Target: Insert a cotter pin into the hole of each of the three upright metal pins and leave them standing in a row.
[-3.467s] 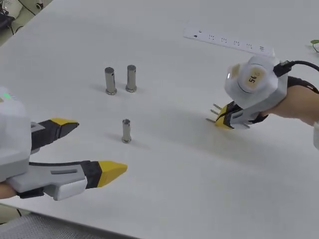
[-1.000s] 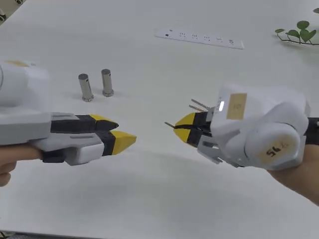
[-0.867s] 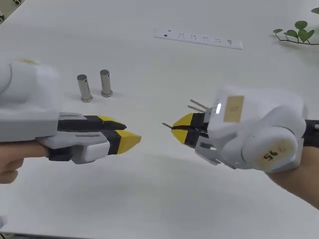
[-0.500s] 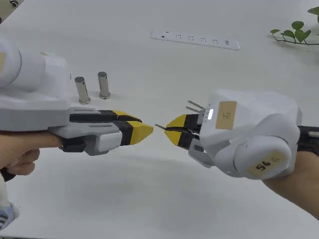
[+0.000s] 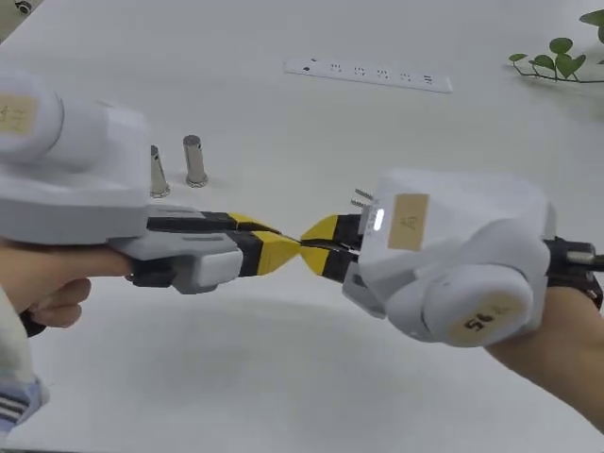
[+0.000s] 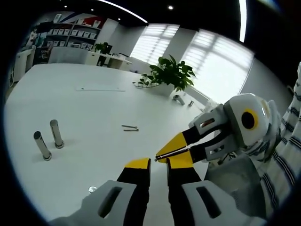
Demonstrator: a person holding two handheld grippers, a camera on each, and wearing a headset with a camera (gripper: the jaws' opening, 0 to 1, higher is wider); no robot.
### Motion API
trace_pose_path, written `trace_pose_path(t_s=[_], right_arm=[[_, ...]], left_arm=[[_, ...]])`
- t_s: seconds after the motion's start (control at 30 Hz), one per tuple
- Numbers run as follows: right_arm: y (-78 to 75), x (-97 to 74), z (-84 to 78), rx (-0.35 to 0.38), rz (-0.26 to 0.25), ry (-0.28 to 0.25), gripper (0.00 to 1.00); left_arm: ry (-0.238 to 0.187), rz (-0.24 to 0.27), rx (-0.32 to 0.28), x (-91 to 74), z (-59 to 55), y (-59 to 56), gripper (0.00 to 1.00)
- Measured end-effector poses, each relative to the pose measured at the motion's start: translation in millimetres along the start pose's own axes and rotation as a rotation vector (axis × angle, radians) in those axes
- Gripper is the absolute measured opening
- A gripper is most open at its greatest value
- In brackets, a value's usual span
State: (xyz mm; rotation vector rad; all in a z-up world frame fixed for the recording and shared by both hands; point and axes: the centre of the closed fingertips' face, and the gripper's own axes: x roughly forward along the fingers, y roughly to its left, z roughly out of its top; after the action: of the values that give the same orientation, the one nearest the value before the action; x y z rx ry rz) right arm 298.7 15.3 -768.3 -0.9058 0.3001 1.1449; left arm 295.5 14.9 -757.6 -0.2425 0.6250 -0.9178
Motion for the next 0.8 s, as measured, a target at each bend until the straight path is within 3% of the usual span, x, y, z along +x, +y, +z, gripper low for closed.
trace_pose_path(t_s=[0.5,0.8], right_arm=[[1.6,-0.2,0.4,-0.034,-0.006,0.007,0.02],[2.5,-1.9,4.2,-0.050,-0.018,0.000,0.02]], left_arm=[[-0.012,-0.029,-0.060,1.1,0.4,-3.1,0.07],[-0.019,-0.032,-0.108,-1.9,1.4,0.6,0.02]])
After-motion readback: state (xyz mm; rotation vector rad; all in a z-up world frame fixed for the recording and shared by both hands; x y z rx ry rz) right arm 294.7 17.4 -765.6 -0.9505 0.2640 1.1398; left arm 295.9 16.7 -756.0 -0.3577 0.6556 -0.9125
